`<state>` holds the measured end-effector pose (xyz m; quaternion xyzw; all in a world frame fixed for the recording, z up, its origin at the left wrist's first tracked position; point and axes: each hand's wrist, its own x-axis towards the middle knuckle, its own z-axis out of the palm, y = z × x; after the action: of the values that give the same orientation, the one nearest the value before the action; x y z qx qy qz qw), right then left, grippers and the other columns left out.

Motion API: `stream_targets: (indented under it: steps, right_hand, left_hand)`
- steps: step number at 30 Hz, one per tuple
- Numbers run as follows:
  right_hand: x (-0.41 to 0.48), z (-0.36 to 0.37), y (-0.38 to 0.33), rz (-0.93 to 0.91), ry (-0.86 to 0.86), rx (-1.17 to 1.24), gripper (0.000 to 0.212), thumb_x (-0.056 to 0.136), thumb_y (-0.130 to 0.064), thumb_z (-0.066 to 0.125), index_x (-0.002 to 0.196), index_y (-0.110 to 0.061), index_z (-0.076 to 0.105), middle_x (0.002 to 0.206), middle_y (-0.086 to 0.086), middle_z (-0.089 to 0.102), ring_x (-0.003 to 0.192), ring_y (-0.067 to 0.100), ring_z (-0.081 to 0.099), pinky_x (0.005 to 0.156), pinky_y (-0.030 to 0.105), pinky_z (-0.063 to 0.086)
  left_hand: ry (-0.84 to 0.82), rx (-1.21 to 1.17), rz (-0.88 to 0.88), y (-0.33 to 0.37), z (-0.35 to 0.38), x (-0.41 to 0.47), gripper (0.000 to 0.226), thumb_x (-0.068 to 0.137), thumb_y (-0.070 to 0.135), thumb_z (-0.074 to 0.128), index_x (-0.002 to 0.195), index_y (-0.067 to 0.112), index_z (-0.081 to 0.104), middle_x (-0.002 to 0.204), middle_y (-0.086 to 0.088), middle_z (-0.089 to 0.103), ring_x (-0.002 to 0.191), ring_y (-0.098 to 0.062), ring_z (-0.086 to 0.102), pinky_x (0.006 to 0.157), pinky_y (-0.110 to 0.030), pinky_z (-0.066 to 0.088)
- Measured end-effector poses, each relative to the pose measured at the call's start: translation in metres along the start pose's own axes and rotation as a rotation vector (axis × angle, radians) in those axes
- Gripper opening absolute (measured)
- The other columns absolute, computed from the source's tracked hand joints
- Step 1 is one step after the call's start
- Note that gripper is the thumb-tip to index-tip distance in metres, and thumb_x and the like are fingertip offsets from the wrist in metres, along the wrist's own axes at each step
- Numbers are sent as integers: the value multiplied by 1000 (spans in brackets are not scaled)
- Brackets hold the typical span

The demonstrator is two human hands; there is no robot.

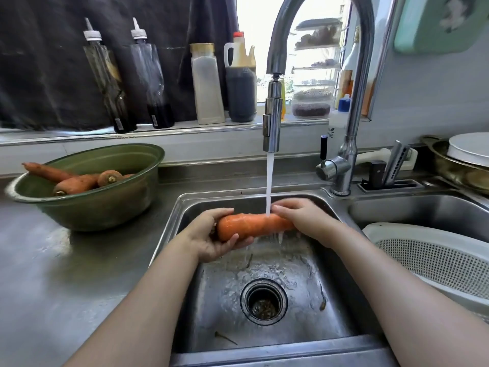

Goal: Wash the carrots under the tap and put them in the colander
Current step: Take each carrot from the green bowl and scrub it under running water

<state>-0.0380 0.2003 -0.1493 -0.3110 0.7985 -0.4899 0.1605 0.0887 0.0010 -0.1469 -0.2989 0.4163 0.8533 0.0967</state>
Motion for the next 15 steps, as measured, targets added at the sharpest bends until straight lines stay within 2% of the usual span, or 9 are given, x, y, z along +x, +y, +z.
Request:
stream_targets:
  steps: [2,5,8,10,12,13,15]
  right_hand:
    - [-3,2,2,3,-163,-105,11,94,-35,74,104,-29,74,92,-9,72,84,10,66,74,20,50]
    - [-3,8,2,8,-235,-97,7,97,-31,70,101,-25,72,79,-5,64,69,13,58,57,21,47]
    - [-1,13,3,64,-339,-54,11,105,-29,58,104,-19,64,89,6,68,63,17,61,56,27,50]
    - [-3,16,4,120,-394,16,17,108,-31,52,112,-16,61,94,8,69,64,19,63,55,29,51]
    - [-6,18,3,142,-373,60,32,107,-44,51,115,-15,61,92,6,70,64,19,64,52,30,51]
    - [-7,20,1,143,-333,55,42,104,-54,52,113,-15,61,88,5,71,61,19,63,50,29,49]
    - [-8,23,-3,156,-229,23,62,95,-73,51,109,-14,65,75,6,69,53,21,59,46,28,46]
  left_hand:
    - [-30,-84,60,1,0,0,46,94,36,61,123,-1,57,98,-32,69,60,-40,72,39,-30,56]
    - [-1,-46,217,2,7,4,48,100,49,53,117,4,61,84,-19,70,48,-24,64,35,-20,48]
    - [99,46,351,-2,13,10,49,100,59,50,107,11,60,68,-10,67,45,-19,55,34,-18,39]
    - [131,92,396,-5,14,17,54,100,64,47,110,12,59,75,-10,65,44,-16,48,34,-19,34]
    - [145,119,434,-9,17,24,69,97,70,46,126,9,59,97,-16,62,44,-14,44,36,-20,32]
    - [150,141,448,-11,20,26,74,96,71,47,131,7,58,100,-16,60,44,-14,44,36,-21,32]
    - [194,213,502,-14,31,24,67,99,69,45,126,9,58,79,-13,57,45,-13,45,39,-21,35]
